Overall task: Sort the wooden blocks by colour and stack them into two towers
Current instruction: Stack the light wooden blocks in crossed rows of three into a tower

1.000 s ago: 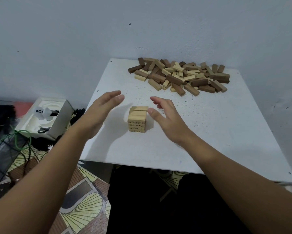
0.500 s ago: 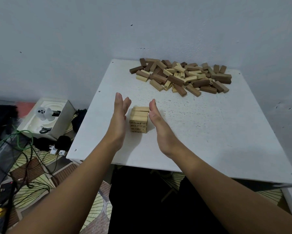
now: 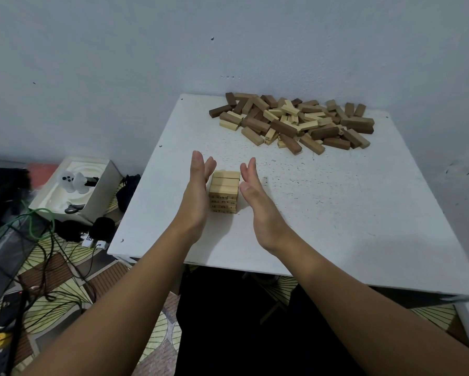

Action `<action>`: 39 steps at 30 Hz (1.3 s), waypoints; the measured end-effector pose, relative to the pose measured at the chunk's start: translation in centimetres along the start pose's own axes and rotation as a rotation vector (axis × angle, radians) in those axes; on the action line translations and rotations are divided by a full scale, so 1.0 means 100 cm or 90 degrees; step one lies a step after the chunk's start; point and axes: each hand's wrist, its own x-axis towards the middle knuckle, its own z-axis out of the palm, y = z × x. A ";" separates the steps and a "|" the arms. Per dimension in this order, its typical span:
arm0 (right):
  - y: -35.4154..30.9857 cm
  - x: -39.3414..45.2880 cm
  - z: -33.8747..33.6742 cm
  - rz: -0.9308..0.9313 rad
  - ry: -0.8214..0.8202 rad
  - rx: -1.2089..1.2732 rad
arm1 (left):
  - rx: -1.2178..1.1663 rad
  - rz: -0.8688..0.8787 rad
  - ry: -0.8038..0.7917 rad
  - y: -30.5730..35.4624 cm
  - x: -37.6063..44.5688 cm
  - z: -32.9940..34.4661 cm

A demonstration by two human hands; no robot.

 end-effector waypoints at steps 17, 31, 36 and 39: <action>-0.011 0.028 0.014 0.052 0.106 0.145 | -0.069 -0.004 0.045 0.005 0.010 0.009; 0.022 0.051 0.031 0.084 0.130 0.189 | -0.074 -0.020 0.051 0.002 0.007 0.012; 0.030 0.057 0.033 0.089 0.147 0.222 | -0.069 -0.020 0.052 0.001 0.007 0.013; 0.020 0.057 0.032 0.098 0.180 0.222 | -0.077 -0.015 0.060 -0.001 0.010 0.012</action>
